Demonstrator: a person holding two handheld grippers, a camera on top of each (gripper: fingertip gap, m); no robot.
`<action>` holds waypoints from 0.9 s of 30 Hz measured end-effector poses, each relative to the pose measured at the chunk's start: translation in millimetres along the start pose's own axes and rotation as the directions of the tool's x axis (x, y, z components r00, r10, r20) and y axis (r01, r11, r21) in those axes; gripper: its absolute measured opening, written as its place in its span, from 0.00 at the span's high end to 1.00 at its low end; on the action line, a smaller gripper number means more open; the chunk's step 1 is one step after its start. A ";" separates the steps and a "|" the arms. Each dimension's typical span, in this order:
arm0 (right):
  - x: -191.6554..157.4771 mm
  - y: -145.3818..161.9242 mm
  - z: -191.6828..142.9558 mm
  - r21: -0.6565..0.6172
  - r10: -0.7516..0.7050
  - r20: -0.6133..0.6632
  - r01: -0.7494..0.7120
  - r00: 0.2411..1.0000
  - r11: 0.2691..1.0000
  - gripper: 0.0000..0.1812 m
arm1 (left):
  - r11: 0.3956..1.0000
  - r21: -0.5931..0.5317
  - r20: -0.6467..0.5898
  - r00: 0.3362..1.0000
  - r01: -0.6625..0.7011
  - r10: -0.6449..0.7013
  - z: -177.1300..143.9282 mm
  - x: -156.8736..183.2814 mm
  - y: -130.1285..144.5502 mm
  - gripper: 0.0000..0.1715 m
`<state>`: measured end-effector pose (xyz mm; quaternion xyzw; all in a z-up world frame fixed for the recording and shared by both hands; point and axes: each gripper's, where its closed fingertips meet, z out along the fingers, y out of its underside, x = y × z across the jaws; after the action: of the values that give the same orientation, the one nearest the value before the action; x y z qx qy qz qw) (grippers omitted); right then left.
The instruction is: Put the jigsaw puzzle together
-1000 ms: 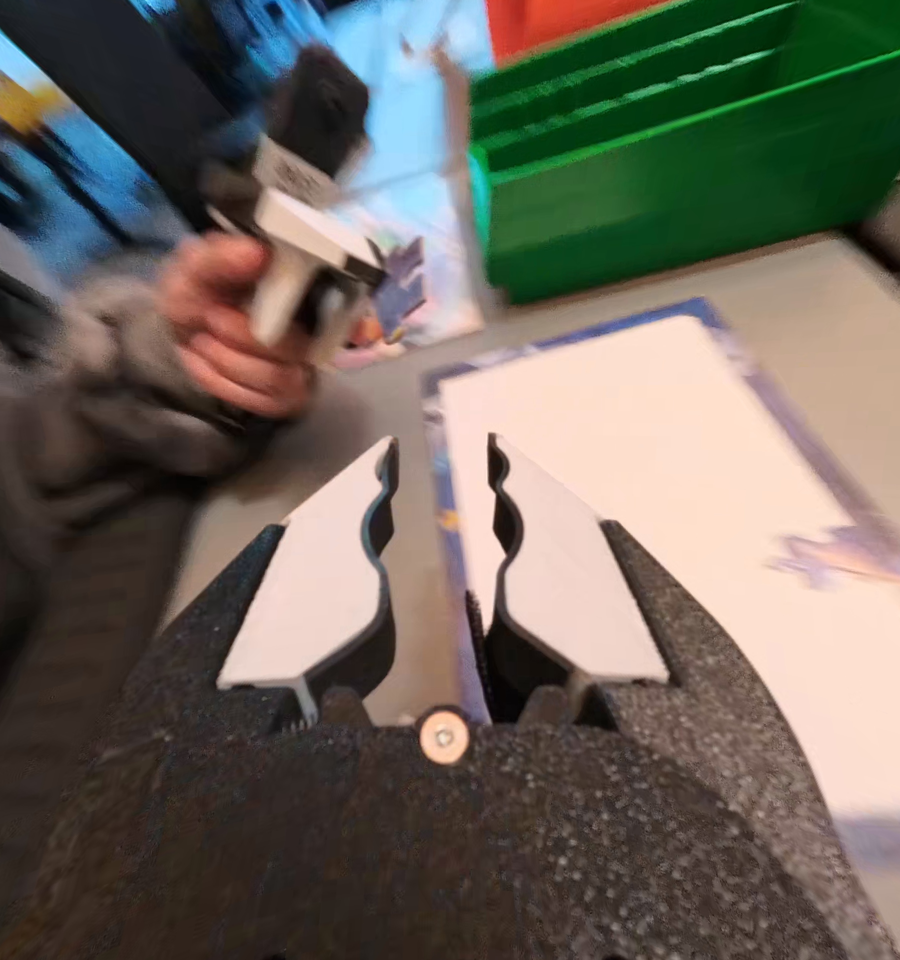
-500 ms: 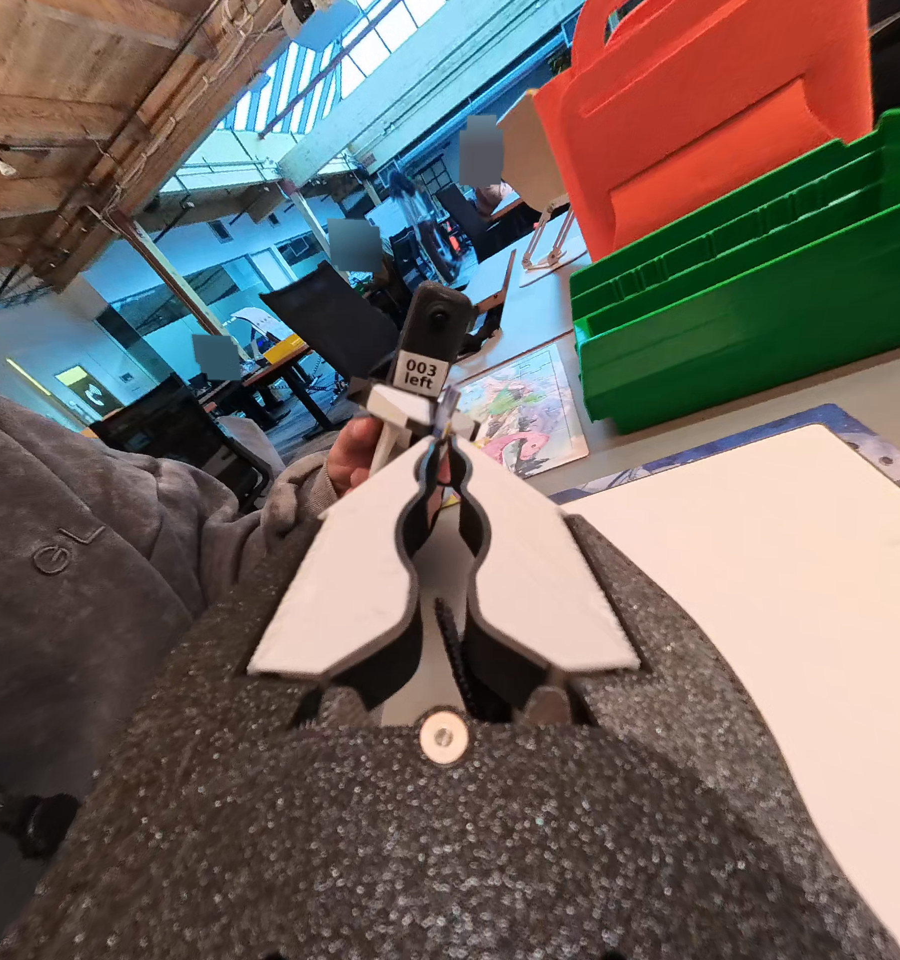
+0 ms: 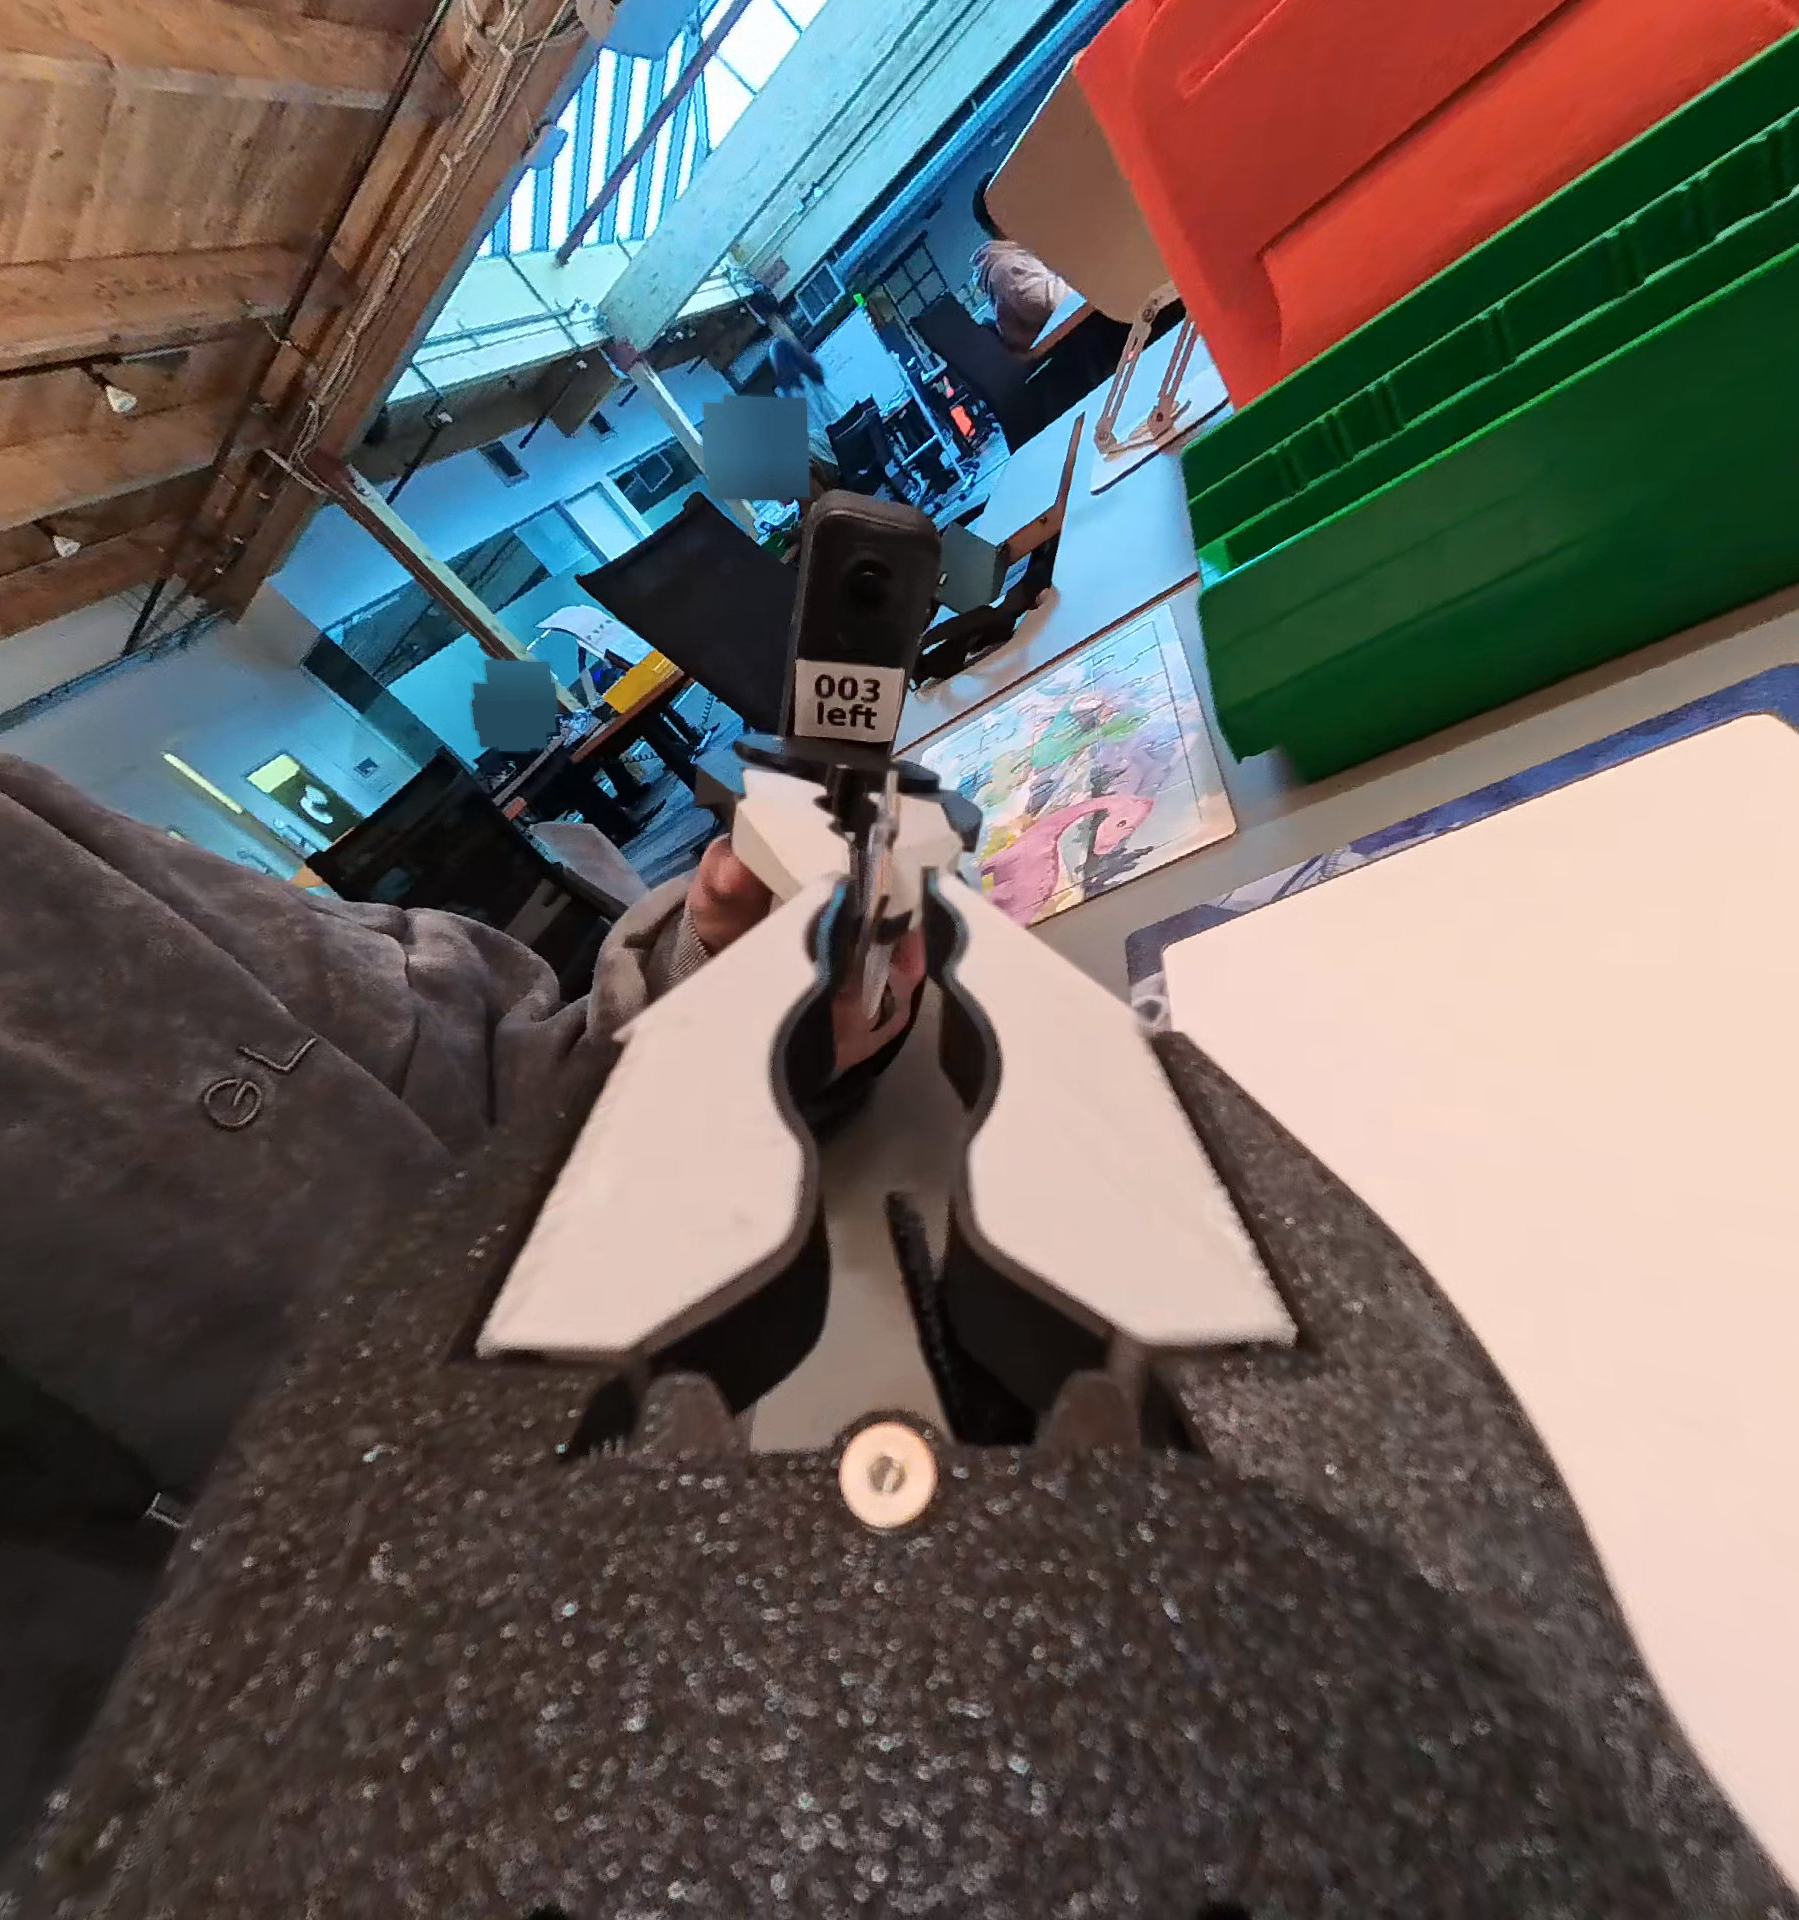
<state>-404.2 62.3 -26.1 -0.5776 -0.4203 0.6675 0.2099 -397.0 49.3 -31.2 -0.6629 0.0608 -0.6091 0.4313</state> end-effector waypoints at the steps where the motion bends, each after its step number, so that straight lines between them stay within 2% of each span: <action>1: -2.0 0.7 1.0 -0.005 -0.014 0.007 0.014 1.000 1.000 0.98 | 1.000 -0.006 0.001 1.000 -0.004 0.004 0.7 0.1 1.3 1.00; 7: 4.5 3.5 -9.1 -0.040 -0.019 -0.035 0.018 0.999 0.999 0.99 | 1.000 0.029 0.051 0.999 -0.005 0.004 -4.0 -7.1 -6.5 0.97; 16: -0.9 6.1 -11.0 -0.056 0.006 0.002 -0.006 1.000 0.998 0.99 | 0.997 -0.038 0.058 0.996 -0.071 0.073 2.9 -3.8 5.4 0.99; 19: 6.4 7.6 -10.9 -0.053 0.009 -0.030 -0.011 1.000 0.999 0.98 | 0.998 -0.029 0.066 0.996 -0.052 0.054 1.1 -7.2 3.7 1.00; 22: 10.6 13.1 -12.0 -0.079 0.025 -0.043 -0.028 0.999 0.997 0.92 | 0.999 -0.003 0.074 0.997 -0.034 0.034 -2.7 -10.1 -1.4 1.00; 27: 15.4 17.6 -9.0 -0.093 0.024 -0.064 -0.030 0.998 0.995 0.92 | 1.000 0.010 0.083 0.996 -0.024 0.023 -2.3 -12.7 -2.8 1.00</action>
<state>-395.8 67.2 -49.2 -0.6133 -0.4365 0.6313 0.1865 -403.4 57.6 -39.2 -0.6845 0.0471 -0.5762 0.4441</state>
